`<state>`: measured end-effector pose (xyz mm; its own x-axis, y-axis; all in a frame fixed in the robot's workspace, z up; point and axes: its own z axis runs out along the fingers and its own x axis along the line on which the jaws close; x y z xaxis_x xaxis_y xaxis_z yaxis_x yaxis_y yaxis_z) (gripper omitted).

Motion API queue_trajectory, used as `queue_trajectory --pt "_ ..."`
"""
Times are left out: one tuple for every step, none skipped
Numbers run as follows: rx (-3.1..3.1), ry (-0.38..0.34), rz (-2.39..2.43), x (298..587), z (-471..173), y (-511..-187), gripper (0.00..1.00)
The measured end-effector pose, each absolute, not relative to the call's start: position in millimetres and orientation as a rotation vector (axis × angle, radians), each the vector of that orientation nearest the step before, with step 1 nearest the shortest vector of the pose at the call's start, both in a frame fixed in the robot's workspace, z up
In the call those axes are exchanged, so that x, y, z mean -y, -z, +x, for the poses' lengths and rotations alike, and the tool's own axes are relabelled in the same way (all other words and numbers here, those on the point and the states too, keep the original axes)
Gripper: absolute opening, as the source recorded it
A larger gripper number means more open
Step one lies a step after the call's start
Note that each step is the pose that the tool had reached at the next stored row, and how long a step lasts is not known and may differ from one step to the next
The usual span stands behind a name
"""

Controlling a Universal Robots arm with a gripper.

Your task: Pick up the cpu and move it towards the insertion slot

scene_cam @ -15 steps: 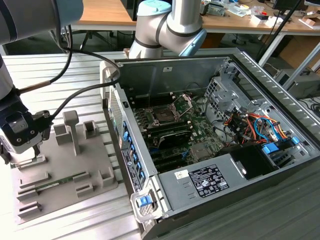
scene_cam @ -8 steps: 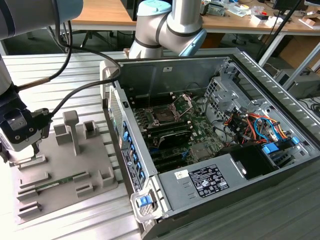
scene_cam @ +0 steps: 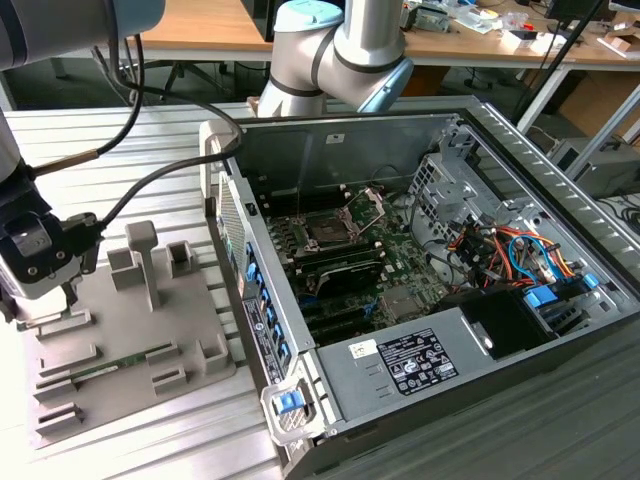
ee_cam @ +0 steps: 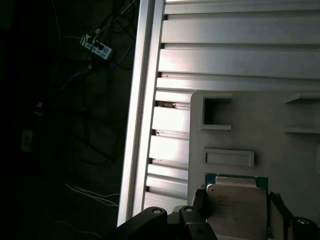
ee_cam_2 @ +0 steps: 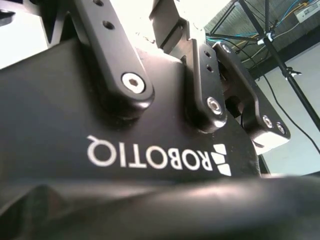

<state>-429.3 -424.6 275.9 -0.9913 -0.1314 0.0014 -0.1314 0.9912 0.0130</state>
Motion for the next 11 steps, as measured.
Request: queue_trajectory --pt "3.132 0.02 0.207 424.6 -429.3 -276.4 0.55" --pt "3.132 0.02 0.207 424.6 -429.3 -277.0 0.55" --pt "3.132 0.02 0.207 424.6 -429.3 -277.6 0.55" --pt "3.132 0.02 0.207 424.6 -429.3 -278.1 0.55" --pt "3.132 0.02 0.207 424.6 -429.3 -278.7 0.55" --pt "3.133 0.02 0.207 424.6 -429.3 -279.2 0.55" --pt "3.133 0.02 0.207 424.6 -429.3 -279.7 0.55" --pt "3.132 0.02 0.207 424.6 -429.3 -280.1 0.55" --pt "3.132 0.02 0.207 424.6 -429.3 -280.4 0.55" --pt "3.132 0.02 0.207 424.6 -429.3 -280.9 0.55" --pt "3.133 0.02 0.207 424.6 -429.3 -281.1 0.55"
